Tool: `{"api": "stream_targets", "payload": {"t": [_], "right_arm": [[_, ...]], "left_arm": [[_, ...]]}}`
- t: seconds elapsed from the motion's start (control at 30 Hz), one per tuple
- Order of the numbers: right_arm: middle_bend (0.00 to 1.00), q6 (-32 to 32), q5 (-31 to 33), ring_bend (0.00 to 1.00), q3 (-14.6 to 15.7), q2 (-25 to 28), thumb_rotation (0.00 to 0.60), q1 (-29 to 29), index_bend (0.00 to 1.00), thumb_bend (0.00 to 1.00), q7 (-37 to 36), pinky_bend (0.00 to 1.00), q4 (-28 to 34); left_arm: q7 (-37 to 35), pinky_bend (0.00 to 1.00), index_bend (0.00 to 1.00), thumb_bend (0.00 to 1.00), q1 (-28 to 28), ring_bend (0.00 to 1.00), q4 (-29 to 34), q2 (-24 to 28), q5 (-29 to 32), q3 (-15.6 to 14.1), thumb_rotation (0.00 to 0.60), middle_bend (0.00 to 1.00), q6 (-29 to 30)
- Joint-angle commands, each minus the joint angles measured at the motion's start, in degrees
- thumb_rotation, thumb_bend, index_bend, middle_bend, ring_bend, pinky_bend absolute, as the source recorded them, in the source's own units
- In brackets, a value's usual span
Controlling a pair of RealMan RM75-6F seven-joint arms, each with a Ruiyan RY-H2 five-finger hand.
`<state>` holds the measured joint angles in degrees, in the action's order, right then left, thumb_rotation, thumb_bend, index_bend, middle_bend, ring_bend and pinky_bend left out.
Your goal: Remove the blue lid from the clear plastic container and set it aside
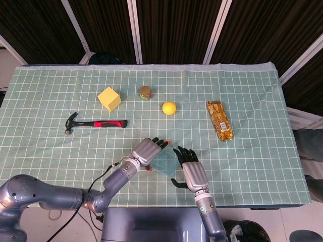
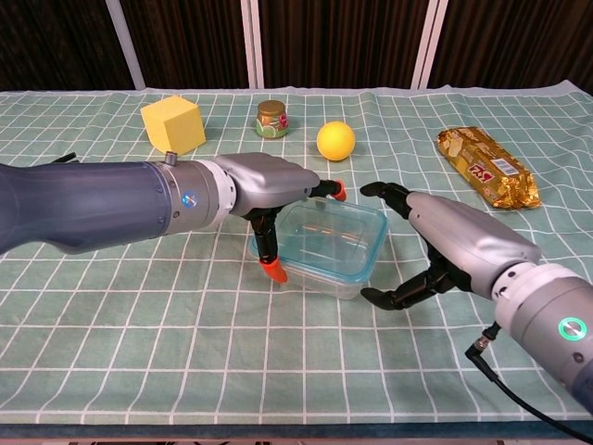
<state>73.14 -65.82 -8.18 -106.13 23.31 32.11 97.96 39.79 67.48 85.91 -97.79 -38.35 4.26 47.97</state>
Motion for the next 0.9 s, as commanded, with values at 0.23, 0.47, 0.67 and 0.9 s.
{"api": "stream_targets", "payload": {"t": [0.23,0.47,0.67,0.9], "right_arm": [[0.00,0.1,0.6,0.00,-1.1,-0.6,0.600,0.3,0.00,0.34,-1.1,0.00,0.0],[0.00,0.5,0.9,0.00,-1.2,-0.4,0.600,0.3,0.00,0.34,-0.7,0.00,0.2],[0.00,0.5,1.4,0.00,-0.9,-0.1,0.600,0.2,0.00,0.34,-0.4,0.00,0.8],[0.00,0.5,1.6,0.00,-0.6,-0.4,0.600,0.3,0.00,0.34,-0.1,0.00,0.8]], "left_arm": [[0.3,0.42,0.10,0.10,0.4,0.22,0.2,-0.2,0.1,0.2,0.600,0.23,0.1],[0.8,0.42,0.10,0.10,0.7,0.22,0.5,-0.1,0.5,0.3,0.600,0.23,0.4],[0.9,0.42,0.10,0.10,0.5,0.22,1.0,-0.1,0.9,0.0,0.600,0.23,0.9],[0.9,0.42,0.10,0.10,0.4,0.22,1.3,0.0,0.9,-0.1,0.600,0.23,1.2]]}}
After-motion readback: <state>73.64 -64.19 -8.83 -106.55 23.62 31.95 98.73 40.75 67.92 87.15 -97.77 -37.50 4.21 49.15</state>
